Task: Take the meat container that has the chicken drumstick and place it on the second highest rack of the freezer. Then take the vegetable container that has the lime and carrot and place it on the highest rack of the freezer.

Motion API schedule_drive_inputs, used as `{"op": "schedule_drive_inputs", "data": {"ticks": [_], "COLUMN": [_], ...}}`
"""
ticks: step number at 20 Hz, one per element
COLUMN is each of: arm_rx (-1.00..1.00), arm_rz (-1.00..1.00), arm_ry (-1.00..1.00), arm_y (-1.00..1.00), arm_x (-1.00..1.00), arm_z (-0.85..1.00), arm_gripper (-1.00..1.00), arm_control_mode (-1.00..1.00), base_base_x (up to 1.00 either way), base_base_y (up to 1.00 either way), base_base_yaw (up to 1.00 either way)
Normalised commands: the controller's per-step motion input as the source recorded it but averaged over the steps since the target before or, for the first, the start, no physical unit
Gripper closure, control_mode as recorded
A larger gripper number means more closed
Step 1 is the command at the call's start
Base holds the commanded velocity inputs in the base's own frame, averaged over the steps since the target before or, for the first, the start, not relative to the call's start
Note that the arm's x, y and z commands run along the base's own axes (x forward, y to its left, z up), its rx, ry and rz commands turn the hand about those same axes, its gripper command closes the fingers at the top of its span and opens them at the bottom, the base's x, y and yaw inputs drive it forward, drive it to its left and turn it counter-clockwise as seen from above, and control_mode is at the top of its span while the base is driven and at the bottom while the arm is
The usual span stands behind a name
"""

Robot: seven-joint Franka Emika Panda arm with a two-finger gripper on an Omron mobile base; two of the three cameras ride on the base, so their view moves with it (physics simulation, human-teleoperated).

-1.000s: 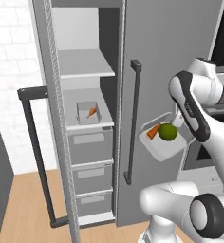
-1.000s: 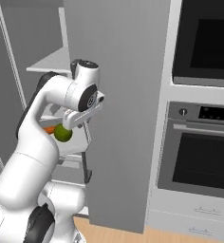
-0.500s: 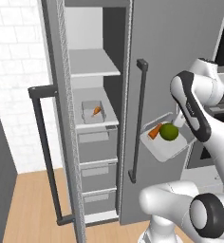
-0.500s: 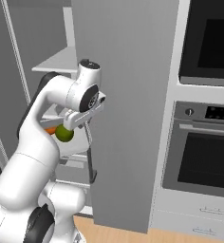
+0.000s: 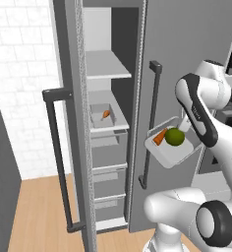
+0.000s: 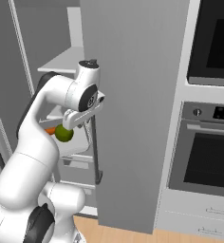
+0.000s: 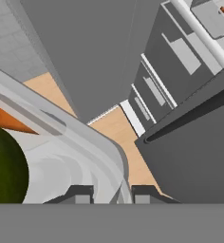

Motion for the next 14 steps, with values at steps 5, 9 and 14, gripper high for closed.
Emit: {"op": "schedule_drive_inputs", "data": {"ticks": [5,9,14], "arm_rx": [0.0,0.0,0.0], "arm_rz": [0.0,0.0,0.0], "arm_ry": [0.0,0.0,0.0], "arm_y": [0.0,0.0,0.0], "arm_x": [0.0,0.0,0.0], "arm_z": [0.0,0.0,0.0], "arm_gripper": [1.0,1.0,1.0], "arm_control_mode": [1.0,1.0,1.0], "base_base_x": [0.16,0.3,0.4], "base_base_y": [0.1,0.28,0.2], "base_base_yaw": [-0.08,-0.07,-0.07]}}
